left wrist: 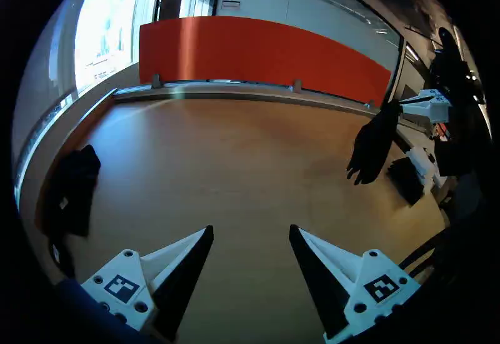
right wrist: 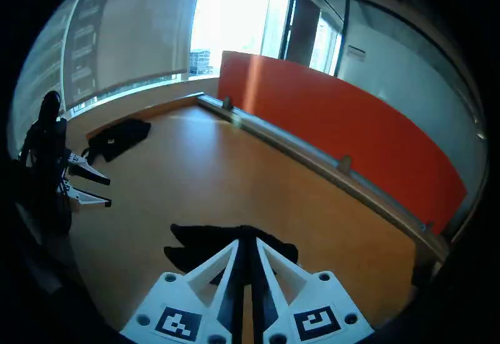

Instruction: Fold towel

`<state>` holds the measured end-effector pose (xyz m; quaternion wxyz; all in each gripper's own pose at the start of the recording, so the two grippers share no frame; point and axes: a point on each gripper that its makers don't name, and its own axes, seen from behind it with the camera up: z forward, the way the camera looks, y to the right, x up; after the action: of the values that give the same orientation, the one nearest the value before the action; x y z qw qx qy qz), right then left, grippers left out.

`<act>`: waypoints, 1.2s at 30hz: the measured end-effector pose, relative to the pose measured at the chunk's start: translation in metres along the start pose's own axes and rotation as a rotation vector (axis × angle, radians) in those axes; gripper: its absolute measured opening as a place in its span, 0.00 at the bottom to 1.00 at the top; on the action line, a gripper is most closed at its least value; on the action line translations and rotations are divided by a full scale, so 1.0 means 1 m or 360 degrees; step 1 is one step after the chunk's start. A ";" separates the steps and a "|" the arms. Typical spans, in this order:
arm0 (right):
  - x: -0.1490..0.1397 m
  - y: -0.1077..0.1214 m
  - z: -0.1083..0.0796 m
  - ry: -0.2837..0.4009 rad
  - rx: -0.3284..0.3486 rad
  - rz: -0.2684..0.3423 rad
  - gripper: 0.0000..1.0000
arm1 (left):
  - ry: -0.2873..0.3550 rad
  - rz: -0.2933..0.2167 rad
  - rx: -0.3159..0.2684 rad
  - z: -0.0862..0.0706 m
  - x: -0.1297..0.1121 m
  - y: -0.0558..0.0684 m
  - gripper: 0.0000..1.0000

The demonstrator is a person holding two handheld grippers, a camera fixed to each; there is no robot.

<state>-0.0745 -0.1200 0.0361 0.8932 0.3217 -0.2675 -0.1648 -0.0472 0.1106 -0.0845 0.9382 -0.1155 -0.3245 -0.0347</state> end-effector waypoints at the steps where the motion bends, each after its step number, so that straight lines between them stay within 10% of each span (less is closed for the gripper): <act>1: -0.002 0.007 -0.003 -0.0003 -0.0012 0.0002 0.04 | -0.0003 0.0000 -0.0001 0.001 0.000 0.002 0.89; 36: -0.097 0.200 -0.066 -0.0182 -0.0286 0.0141 0.04 | -0.0063 0.0050 0.0082 0.009 0.004 0.012 0.89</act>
<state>-0.0896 0.1049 0.0892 0.9082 0.2182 -0.3161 -0.1665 -0.0475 0.1247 -0.0771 0.9346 -0.0970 -0.3420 -0.0095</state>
